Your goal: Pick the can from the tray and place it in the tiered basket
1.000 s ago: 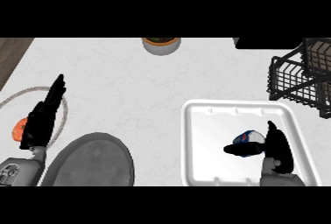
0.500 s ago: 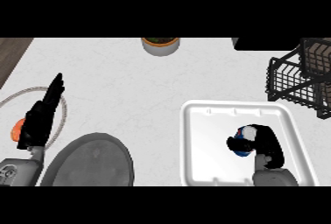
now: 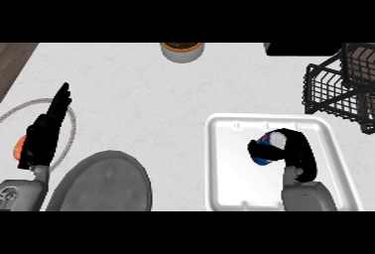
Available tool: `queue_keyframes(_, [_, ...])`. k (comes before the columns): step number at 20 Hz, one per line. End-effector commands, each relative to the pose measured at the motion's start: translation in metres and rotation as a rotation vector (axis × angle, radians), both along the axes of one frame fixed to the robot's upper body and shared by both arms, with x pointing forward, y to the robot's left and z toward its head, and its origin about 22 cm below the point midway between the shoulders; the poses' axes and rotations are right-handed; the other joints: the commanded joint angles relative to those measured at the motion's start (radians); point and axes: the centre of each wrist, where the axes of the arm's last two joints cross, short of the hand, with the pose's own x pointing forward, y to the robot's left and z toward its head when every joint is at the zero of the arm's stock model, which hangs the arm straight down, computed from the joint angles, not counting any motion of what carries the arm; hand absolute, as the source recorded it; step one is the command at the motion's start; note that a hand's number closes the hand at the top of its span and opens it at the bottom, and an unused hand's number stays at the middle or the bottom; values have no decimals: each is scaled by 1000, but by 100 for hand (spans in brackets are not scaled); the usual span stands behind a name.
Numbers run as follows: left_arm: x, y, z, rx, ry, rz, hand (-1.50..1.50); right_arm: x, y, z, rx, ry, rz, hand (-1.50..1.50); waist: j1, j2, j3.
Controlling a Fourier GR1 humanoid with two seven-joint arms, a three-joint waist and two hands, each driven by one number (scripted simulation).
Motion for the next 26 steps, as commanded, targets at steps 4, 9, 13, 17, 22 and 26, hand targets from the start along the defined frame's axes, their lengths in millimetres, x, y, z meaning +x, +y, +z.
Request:
queue_keyframes(4, [11,-18,5,-1,-11,-72,0,44,76,27,-269,-131,446,150,66,20,0])
queue_keyframes(9, [8,-19,-5,-24,-11,-16,0,66,90,44,-260,-464,351,150,23,6,2])
queue_keyframes(13, [6,-10,-3,0,-1,-11,0,78,86,101,-392,-632,266,150,7,-2,1])
queue_keyframes(17, [4,3,-7,3,-2,-12,0,82,86,141,-448,-749,195,150,-1,-1,0])
queue_keyframes(22, [-7,-5,-15,-2,17,-4,0,78,48,178,-608,-740,160,150,-7,-4,1])
queue_keyframes(26, [-4,-5,-4,5,15,11,0,81,14,201,-666,-651,198,150,-6,-4,1])
